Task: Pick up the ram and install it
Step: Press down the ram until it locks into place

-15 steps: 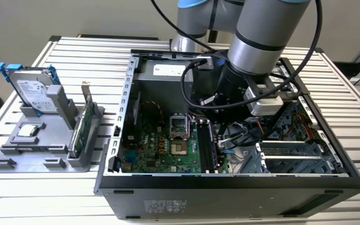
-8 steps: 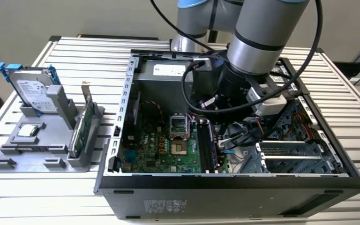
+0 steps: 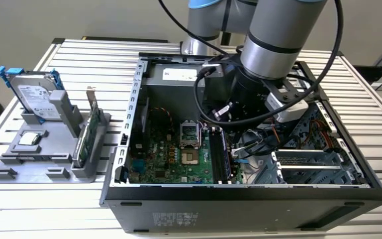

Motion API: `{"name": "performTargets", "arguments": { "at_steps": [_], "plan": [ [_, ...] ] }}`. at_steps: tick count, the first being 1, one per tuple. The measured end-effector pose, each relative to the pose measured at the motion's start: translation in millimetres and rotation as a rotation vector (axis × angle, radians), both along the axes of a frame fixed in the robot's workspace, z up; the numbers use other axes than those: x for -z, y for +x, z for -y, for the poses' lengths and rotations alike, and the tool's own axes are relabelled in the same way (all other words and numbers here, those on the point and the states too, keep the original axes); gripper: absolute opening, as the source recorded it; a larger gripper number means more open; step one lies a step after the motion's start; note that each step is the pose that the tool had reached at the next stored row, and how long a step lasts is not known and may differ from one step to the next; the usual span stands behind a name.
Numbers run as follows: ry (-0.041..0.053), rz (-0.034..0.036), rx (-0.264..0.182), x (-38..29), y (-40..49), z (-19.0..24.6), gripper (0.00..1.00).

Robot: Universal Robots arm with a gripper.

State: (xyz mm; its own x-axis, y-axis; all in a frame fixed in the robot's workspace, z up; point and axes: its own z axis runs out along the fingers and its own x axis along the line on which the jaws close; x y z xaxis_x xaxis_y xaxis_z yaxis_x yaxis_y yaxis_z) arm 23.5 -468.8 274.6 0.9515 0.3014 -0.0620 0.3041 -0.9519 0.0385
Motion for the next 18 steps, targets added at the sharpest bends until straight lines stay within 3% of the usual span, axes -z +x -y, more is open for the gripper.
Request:
{"name": "performTargets", "arguments": {
  "at_steps": [18],
  "plan": [
    [0.0, 0.0, -0.188, 0.1, -0.2, -0.1, 0.0]
  ]
}}
